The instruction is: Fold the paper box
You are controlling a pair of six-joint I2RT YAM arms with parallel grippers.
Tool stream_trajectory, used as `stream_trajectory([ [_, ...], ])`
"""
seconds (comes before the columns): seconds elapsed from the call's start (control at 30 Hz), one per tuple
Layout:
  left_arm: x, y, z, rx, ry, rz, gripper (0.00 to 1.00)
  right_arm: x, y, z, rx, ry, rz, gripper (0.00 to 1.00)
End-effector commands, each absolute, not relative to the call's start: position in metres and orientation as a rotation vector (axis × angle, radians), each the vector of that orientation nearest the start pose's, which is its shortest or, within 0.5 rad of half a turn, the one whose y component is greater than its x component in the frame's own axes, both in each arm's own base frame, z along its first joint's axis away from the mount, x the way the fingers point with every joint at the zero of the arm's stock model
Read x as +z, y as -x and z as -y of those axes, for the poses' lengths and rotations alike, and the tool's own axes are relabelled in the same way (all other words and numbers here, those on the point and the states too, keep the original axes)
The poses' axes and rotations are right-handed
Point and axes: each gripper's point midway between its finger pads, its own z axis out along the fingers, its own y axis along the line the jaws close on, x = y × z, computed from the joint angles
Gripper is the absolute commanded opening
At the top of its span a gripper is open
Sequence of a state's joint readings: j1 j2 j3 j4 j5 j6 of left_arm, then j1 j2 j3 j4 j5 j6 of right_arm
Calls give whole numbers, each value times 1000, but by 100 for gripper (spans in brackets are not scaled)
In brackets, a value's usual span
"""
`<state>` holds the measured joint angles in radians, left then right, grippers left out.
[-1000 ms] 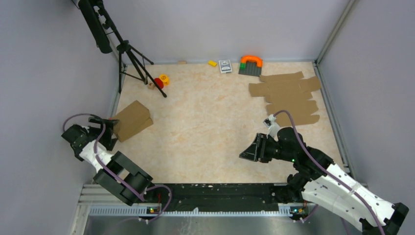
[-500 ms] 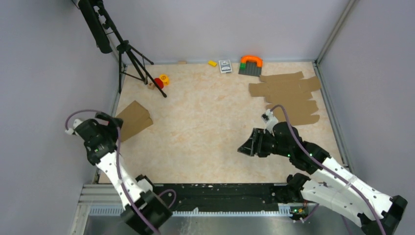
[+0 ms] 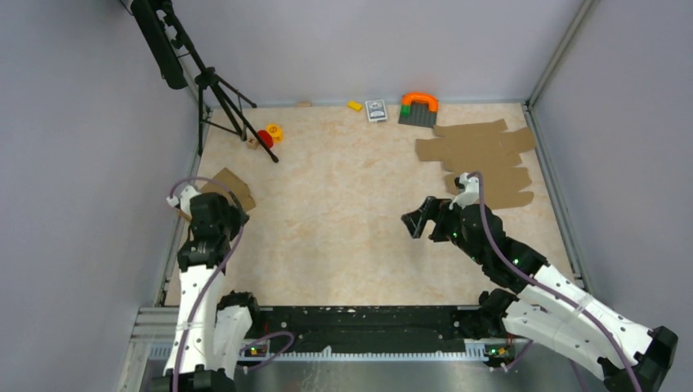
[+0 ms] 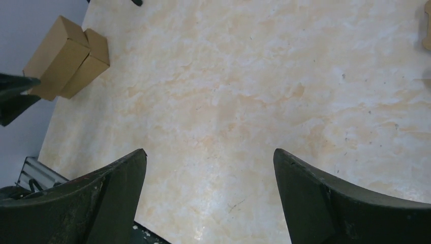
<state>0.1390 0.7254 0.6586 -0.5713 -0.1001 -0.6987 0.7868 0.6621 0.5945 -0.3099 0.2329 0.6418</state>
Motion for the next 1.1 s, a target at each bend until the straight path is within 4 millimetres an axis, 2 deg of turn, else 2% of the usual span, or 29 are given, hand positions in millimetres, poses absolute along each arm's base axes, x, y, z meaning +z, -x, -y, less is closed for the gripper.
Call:
stream_trajectory([
  [0.0, 132, -226, -70, 62, 1176, -1856, 39, 207, -220, -176, 661, -65, -1949, 92],
  [0.07, 126, -227, -71, 68, 1183, -1856, 23, 205, -218, -174, 666, -77, -1948, 92],
  [0.13, 117, -229, -73, 90, 1216, -1876, 0, 207, -218, -171, 664, -88, -1935, 91],
  [0.23, 109, -226, -89, 216, 1325, -1851, 0, 212, -218, -167, 662, -102, -1907, 91],
  [0.37, 119, -244, -107, 283, 1283, -1828, 0, 219, -216, -164, 667, -100, -1889, 91],
  [0.47, 119, -257, -116, 305, 1271, -1831, 0, 222, -215, -162, 658, -93, -1888, 91],
  [0.57, 118, -260, -129, 364, 1267, -1834, 0, 228, -215, -161, 656, -93, -1884, 91],
  [0.73, 124, -267, -144, 323, 1265, -1766, 0, 232, -211, -157, 657, -98, -1885, 90],
  [0.87, 120, -274, -152, 292, 1272, -1771, 1, 231, -208, -155, 661, -104, -1884, 90],
  [1.0, 124, -283, -157, 292, 1256, -1792, 4, 230, -206, -152, 656, -102, -1886, 90],
  [1.07, 122, -286, -153, 262, 1262, -1817, 4, 231, -205, -151, 656, -98, -1883, 90],
])
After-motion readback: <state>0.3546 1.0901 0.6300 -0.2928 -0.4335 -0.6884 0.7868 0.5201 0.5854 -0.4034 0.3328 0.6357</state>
